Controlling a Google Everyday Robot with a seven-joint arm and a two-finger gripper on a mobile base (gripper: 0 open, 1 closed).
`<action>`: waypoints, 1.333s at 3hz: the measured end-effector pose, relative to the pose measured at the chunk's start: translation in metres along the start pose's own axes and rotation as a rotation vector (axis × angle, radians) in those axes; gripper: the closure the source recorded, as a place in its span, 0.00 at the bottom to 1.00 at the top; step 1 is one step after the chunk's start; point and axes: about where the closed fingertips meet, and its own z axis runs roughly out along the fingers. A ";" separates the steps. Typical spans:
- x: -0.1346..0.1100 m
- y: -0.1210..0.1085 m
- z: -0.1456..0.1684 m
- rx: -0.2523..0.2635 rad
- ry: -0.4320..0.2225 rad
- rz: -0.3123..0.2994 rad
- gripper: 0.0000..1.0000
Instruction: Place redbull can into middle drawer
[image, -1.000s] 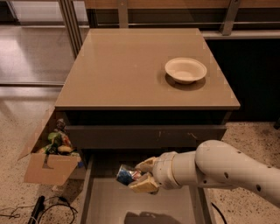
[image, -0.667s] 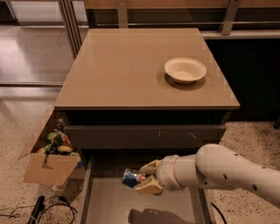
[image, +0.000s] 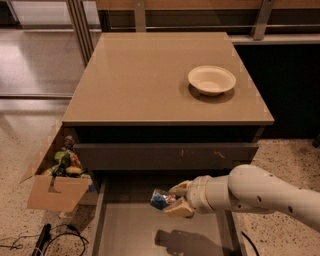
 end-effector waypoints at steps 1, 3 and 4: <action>0.001 0.000 0.011 -0.019 -0.001 0.008 1.00; 0.027 -0.014 0.082 -0.047 -0.013 0.009 1.00; 0.043 -0.029 0.111 -0.017 -0.055 -0.007 1.00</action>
Offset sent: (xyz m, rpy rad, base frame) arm 0.0391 0.0464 -0.0890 0.0270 0.0854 0.0521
